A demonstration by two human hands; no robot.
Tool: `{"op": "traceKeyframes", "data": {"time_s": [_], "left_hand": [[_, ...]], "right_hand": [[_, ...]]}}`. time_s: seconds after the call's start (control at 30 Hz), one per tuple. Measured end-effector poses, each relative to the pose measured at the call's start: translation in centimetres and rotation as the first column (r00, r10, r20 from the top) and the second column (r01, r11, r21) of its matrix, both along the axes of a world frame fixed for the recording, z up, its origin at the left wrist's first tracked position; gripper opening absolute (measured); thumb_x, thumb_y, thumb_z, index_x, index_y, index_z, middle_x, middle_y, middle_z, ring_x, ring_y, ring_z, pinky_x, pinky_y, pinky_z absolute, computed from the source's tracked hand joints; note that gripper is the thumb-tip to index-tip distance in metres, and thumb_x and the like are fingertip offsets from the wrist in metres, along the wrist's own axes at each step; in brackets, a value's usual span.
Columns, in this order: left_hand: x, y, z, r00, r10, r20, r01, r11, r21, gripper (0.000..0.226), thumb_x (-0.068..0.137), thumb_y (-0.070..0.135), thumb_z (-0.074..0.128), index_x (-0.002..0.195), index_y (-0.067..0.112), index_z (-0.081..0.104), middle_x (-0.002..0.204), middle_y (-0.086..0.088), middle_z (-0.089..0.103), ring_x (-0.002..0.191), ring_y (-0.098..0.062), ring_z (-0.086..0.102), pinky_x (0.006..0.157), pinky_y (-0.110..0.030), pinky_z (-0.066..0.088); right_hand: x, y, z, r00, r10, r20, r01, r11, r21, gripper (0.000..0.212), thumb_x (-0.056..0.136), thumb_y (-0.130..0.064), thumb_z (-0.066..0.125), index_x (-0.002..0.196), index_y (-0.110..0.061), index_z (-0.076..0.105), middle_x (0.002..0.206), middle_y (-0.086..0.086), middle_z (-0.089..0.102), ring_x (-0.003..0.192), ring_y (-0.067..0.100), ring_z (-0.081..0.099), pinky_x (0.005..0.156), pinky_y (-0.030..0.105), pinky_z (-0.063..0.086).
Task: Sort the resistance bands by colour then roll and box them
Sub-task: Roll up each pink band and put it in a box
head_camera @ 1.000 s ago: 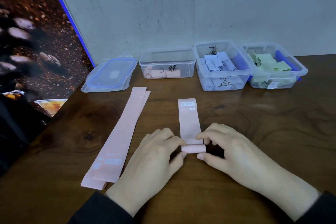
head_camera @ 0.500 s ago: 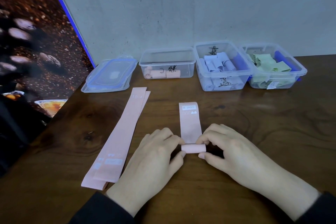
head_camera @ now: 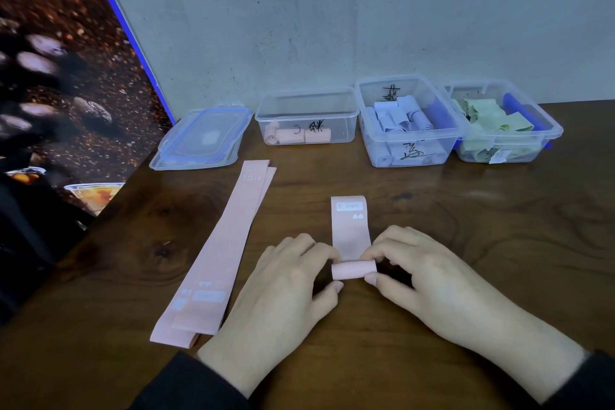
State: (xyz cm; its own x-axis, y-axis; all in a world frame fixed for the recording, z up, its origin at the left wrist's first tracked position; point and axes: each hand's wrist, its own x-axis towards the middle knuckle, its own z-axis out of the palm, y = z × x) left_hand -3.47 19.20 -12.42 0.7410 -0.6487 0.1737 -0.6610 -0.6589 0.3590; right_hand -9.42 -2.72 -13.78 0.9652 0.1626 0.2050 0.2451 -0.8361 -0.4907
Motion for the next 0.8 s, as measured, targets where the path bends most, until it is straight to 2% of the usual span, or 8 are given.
{"op": "traceKeyframes", "data": {"time_s": [0.13,0.2,0.27,0.33,0.47,0.57,0.67,0.8], "left_hand": [[0.04,0.15,-0.21,1.000,-0.005,0.027,0.006,1.000,-0.007,0.024,0.098,0.044,0.053,0.120,0.037,0.061,0.106,0.022,0.047,0.094,-0.002,0.043,0.078,-0.012,0.035],[0.07,0.19,-0.30,1.000,-0.004,0.031,0.004,1.000,-0.013,0.024,0.099,0.044,0.052,0.120,0.037,0.061,0.105,0.022,0.047,0.095,-0.002,0.043,0.082,-0.015,0.038],[0.04,0.11,-0.23,1.000,-0.003,0.021,0.003,1.000,-0.020,0.026,0.099,0.045,0.051,0.122,0.037,0.061,0.106,0.022,0.047,0.096,-0.002,0.044,0.084,-0.016,0.039],[0.01,0.07,-0.08,1.000,-0.002,0.010,0.003,1.000,-0.026,0.029,0.098,0.046,0.053,0.125,0.037,0.060,0.106,0.022,0.046,0.097,-0.002,0.044,0.085,-0.016,0.040],[0.02,0.07,0.00,1.000,0.000,-0.003,0.000,1.000,-0.014,0.029,0.098,0.047,0.052,0.125,0.039,0.058,0.107,0.024,0.042,0.098,-0.001,0.041,0.086,-0.012,0.036],[0.05,0.14,-0.10,1.000,0.000,0.004,0.000,1.000,-0.018,0.029,0.099,0.048,0.049,0.126,0.040,0.057,0.110,0.024,0.045,0.100,0.001,0.042,0.087,-0.013,0.037],[0.01,0.17,-0.13,1.000,0.010,0.000,-0.010,1.000,-0.018,0.031,0.100,0.048,0.047,0.127,0.040,0.057,0.110,0.023,0.045,0.100,-0.001,0.043,0.087,-0.013,0.038],[0.05,0.07,0.03,1.000,0.013,-0.007,-0.013,1.000,-0.008,0.031,0.098,0.048,0.052,0.127,0.040,0.055,0.107,0.025,0.040,0.100,-0.001,0.041,0.085,-0.010,0.032]], "right_hand": [[-0.01,-0.06,-0.20,1.000,0.017,-0.009,-0.017,1.000,-0.020,0.032,0.095,-0.052,0.052,0.119,-0.037,0.066,0.107,-0.027,0.051,0.108,0.003,0.051,0.089,0.022,0.047],[0.04,-0.03,-0.21,1.000,0.010,-0.008,-0.010,1.000,-0.011,0.028,0.093,-0.049,0.061,0.120,-0.040,0.063,0.107,-0.029,0.050,0.109,0.000,0.049,0.089,0.019,0.045],[0.05,0.01,-0.14,1.000,0.002,-0.008,-0.001,1.000,0.002,0.019,0.093,-0.042,0.067,0.111,-0.041,0.062,0.104,-0.029,0.050,0.107,0.001,0.050,0.086,0.018,0.044],[0.05,-0.03,-0.14,1.000,-0.001,0.005,0.001,1.000,0.003,0.014,0.094,-0.042,0.063,0.107,-0.038,0.065,0.103,-0.027,0.051,0.105,0.003,0.051,0.085,0.020,0.046],[0.01,-0.10,-0.30,1.000,0.006,0.013,-0.006,1.000,-0.015,0.027,0.096,-0.049,0.052,0.113,-0.035,0.067,0.104,-0.025,0.051,0.104,0.004,0.052,0.086,0.023,0.048],[-0.02,-0.07,-0.24,1.000,0.010,0.006,-0.010,1.000,-0.015,0.028,0.093,-0.049,0.058,0.119,-0.037,0.065,0.105,-0.027,0.050,0.107,0.002,0.051,0.088,0.021,0.047],[-0.03,0.00,-0.17,1.000,0.013,0.007,-0.013,1.000,-0.012,0.017,0.094,-0.043,0.063,0.111,-0.039,0.064,0.104,-0.027,0.050,0.105,0.003,0.051,0.086,0.022,0.047],[-0.07,0.06,0.04,1.000,0.009,0.000,-0.009,0.999,-0.034,0.027,0.097,-0.050,0.048,0.113,-0.037,0.067,0.104,-0.025,0.051,0.104,0.005,0.051,0.087,0.024,0.048]]}}
